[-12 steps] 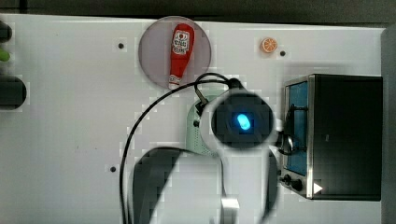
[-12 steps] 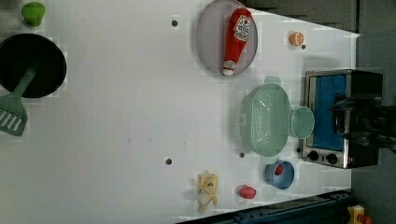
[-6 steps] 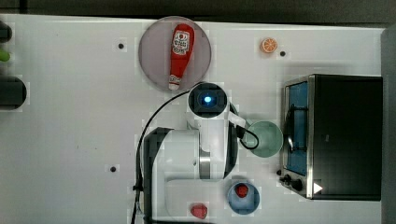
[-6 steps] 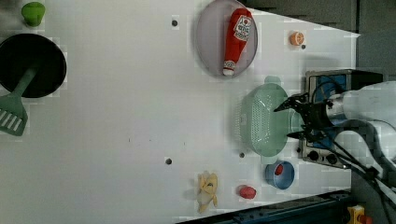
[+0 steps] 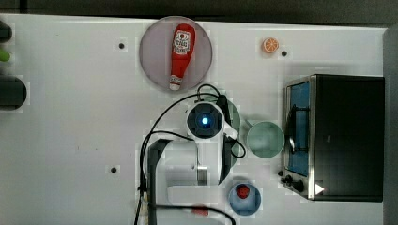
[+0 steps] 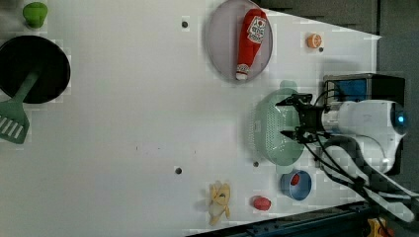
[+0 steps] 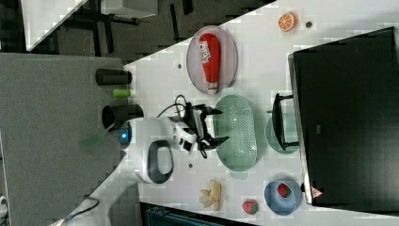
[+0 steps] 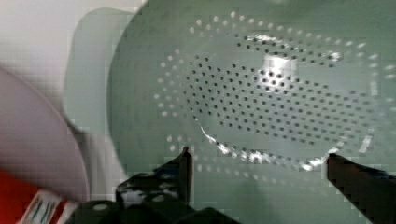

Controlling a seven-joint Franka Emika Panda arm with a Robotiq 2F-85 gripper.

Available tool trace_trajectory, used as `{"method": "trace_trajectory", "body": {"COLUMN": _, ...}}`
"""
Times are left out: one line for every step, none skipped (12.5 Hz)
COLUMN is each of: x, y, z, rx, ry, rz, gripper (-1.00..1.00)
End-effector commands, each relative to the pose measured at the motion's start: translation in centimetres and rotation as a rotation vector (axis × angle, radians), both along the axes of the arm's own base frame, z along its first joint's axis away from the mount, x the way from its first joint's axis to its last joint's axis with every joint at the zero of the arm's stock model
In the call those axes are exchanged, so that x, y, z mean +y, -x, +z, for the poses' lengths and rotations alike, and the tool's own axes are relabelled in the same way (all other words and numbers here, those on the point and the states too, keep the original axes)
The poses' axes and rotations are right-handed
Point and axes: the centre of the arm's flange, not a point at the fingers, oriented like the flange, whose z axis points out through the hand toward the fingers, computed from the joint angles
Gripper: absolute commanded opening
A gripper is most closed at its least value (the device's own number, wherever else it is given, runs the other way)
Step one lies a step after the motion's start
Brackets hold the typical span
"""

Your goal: Drag strainer right to left.

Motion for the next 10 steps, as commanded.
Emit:
{"method": "trace_trajectory", "body": {"x": 1.3, "y": 1.3, "z": -5.3, "rx": 0.051, "ry": 0.006, "rz": -0.075, "gripper": 1.0}}
{"method": "trace_trajectory", "body": {"x": 1.6, "y": 1.3, "z": -6.0, "rx": 0.044, "ry": 0.005, "rz": -0.068, "gripper": 1.0}}
{"method": "trace_trajectory", "body": {"x": 1.9, "y": 1.3, "z": -6.3, "rx": 0.036, "ry": 0.003, "rz": -0.063, "gripper": 1.0}}
{"method": "trace_trajectory", "body": {"x": 2.1, "y": 1.5, "z": -6.8, "rx": 0.045, "ry": 0.004, "rz": -0.058, "gripper": 1.0}}
{"method": "trace_trajectory", "body": {"x": 2.3, "y": 1.6, "z": -7.0, "rx": 0.051, "ry": 0.004, "rz": -0.061, "gripper": 1.0}}
{"method": "trace_trajectory", "body": {"x": 2.5, "y": 1.8, "z": -7.3, "rx": 0.056, "ry": 0.005, "rz": -0.073, "gripper": 1.0}}
{"method": "trace_trajectory", "body": {"x": 2.9, "y": 1.8, "z": -7.3, "rx": 0.054, "ry": 0.005, "rz": -0.066, "gripper": 1.0}}
{"method": "trace_trajectory", "body": {"x": 3.3, "y": 1.9, "z": -7.4, "rx": 0.059, "ry": 0.006, "rz": -0.062, "gripper": 1.0}}
{"method": "trace_trajectory", "body": {"x": 3.9, "y": 1.8, "z": -7.4, "rx": 0.052, "ry": 0.006, "rz": -0.058, "gripper": 1.0}}
{"method": "trace_trajectory", "body": {"x": 4.5, "y": 1.8, "z": -7.4, "rx": 0.047, "ry": 0.005, "rz": -0.071, "gripper": 1.0}}
